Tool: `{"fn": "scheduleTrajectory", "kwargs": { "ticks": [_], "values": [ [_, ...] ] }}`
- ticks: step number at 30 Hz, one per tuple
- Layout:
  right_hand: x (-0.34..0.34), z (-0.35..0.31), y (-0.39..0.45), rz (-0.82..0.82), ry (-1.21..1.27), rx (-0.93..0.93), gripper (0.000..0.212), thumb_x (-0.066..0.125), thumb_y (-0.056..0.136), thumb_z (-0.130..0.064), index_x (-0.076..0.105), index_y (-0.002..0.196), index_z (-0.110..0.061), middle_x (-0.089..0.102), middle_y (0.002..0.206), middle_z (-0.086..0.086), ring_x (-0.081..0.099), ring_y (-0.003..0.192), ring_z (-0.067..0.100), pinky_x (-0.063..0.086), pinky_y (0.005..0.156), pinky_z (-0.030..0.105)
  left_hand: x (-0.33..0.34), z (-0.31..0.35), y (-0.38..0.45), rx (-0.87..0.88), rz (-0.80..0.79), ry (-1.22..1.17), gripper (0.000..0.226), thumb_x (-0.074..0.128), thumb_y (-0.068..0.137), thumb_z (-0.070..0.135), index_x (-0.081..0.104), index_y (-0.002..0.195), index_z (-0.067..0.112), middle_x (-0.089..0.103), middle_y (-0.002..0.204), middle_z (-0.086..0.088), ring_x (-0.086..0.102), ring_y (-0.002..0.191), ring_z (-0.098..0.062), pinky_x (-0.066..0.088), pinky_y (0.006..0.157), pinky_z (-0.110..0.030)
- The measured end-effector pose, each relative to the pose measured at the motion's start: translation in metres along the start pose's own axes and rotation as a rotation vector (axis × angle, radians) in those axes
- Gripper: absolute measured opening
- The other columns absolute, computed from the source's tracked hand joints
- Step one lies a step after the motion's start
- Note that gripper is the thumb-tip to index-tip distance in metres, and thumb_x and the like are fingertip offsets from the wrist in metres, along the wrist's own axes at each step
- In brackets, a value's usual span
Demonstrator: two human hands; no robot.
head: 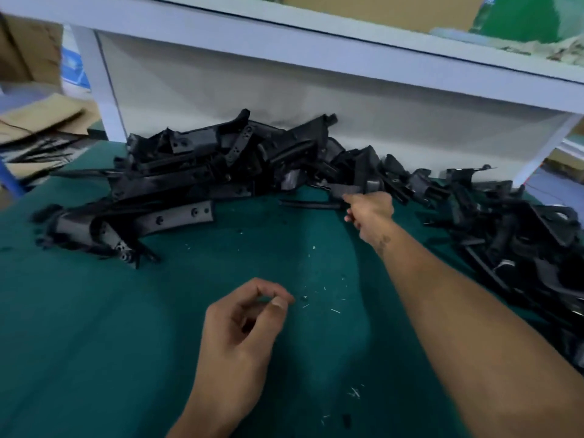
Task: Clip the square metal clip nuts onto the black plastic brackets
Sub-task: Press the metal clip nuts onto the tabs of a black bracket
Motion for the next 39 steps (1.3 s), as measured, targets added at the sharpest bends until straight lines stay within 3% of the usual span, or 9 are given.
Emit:
{"fn": "scheduleTrajectory", "kwargs": {
  "ticks": [6, 9, 13, 16, 20, 23, 27, 34, 39],
  "values": [
    [-0.011, -0.011, -0.075, -0.209, -0.012, -0.361, 0.032, 0.066, 0.097, -0.012, 0.042, 0.075, -0.012, 0.054, 0.058, 0.011, 0.059, 0.046, 0.023, 0.043, 0.042, 0.026, -0.018, 0.013, -0.008, 0.076, 0.236, 0.255, 0.015, 0.054, 0.086, 0.022, 0.067, 0.081, 0.029, 0.05, 0.054, 0.012, 0.041, 0.046, -0.003, 0.034, 0.044, -0.019],
    [-0.022, -0.008, -0.14, -0.316, -0.07, -0.548, 0.037, 0.062, 0.099, -0.01, 0.036, 0.075, -0.019, 0.056, 0.059, 0.012, 0.064, 0.051, 0.027, 0.047, 0.047, 0.03, -0.007, 0.046, -0.022, 0.295, 0.276, 0.697, 0.016, 0.056, 0.086, 0.024, 0.065, 0.098, 0.03, 0.06, 0.089, 0.019, 0.057, 0.086, -0.008, 0.046, 0.073, -0.023],
    [-0.032, 0.002, -0.218, -0.466, -0.148, -0.763, 0.024, 0.059, 0.101, -0.012, 0.046, 0.083, -0.021, 0.062, 0.063, 0.001, 0.064, 0.058, 0.018, 0.05, 0.055, 0.034, 0.024, 0.052, -0.027, 0.331, 0.176, 1.149, 0.054, 0.04, 0.101, 0.046, 0.047, 0.141, 0.01, 0.045, 0.146, -0.007, 0.025, 0.145, -0.028, 0.028, 0.117, -0.041],
    [-0.034, 0.01, -0.254, -0.58, -0.109, -0.826, 0.015, 0.054, 0.101, -0.011, 0.054, 0.098, -0.026, 0.065, 0.074, -0.004, 0.065, 0.065, 0.018, 0.051, 0.056, 0.041, 0.039, 0.041, -0.028, 0.267, 0.03, 1.335, 0.071, 0.014, 0.104, 0.055, 0.042, 0.147, 0.005, 0.041, 0.154, -0.012, 0.009, 0.153, -0.026, 0.009, 0.124, -0.046],
    [-0.038, 0.021, -0.263, -0.556, -0.222, -0.815, 0.013, 0.054, 0.097, -0.007, 0.056, 0.104, -0.017, 0.067, 0.08, 0.001, 0.065, 0.07, 0.023, 0.052, 0.059, 0.048, 0.043, 0.032, -0.032, 0.32, -0.101, 1.177, 0.059, 0.014, 0.105, 0.053, 0.055, 0.11, 0.011, 0.063, 0.103, -0.002, 0.056, 0.112, -0.027, 0.024, 0.118, -0.045],
    [-0.042, 0.024, -0.267, -0.566, -0.306, -0.797, 0.011, 0.059, 0.097, -0.005, 0.063, 0.104, -0.013, 0.066, 0.082, 0.004, 0.062, 0.072, 0.023, 0.051, 0.062, 0.047, 0.035, 0.037, -0.034, 0.386, -0.04, 1.1, 0.044, 0.028, 0.104, 0.052, 0.044, 0.085, 0.016, 0.051, 0.079, 0.0, 0.052, 0.077, -0.028, 0.043, 0.086, -0.044],
    [-0.077, 0.035, -0.253, -0.465, -0.214, -0.629, 0.017, 0.072, 0.093, -0.014, 0.074, 0.11, -0.017, 0.07, 0.095, -0.006, 0.063, 0.089, 0.009, 0.048, 0.079, 0.018, 0.029, 0.041, -0.04, 0.414, 0.056, 1.159, 0.044, 0.031, 0.102, 0.058, 0.042, 0.081, 0.021, 0.05, 0.069, 0.003, 0.042, 0.058, -0.021, 0.03, 0.06, -0.033],
    [-0.135, 0.071, -0.286, -0.792, -0.152, -0.476, 0.011, 0.077, 0.088, -0.014, 0.08, 0.097, -0.02, 0.068, 0.092, -0.002, 0.062, 0.083, 0.01, 0.044, 0.074, 0.014, 0.032, 0.04, -0.046, 0.465, 0.023, 1.083, 0.048, 0.035, 0.098, 0.064, 0.039, 0.072, 0.025, 0.038, 0.058, 0.013, 0.039, 0.044, -0.017, 0.023, 0.045, -0.022],
    [-0.125, 0.078, -0.302, -0.749, -0.401, -0.543, 0.022, 0.077, 0.087, -0.036, 0.077, 0.108, -0.039, 0.061, 0.093, -0.011, 0.052, 0.066, 0.009, 0.04, 0.061, 0.021, 0.043, 0.037, -0.045, 0.479, -0.031, 1.172, 0.054, 0.04, 0.096, 0.065, 0.061, 0.08, 0.017, 0.061, 0.065, 0.003, 0.057, 0.051, -0.028, 0.028, 0.048, -0.026]
  ]
}}
Point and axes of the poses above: each hand's wrist, its own y-axis towards the middle knuckle, its own x-axis out of the palm, z = x × y, the point moved 10 cm from there along y, towards the middle knuckle
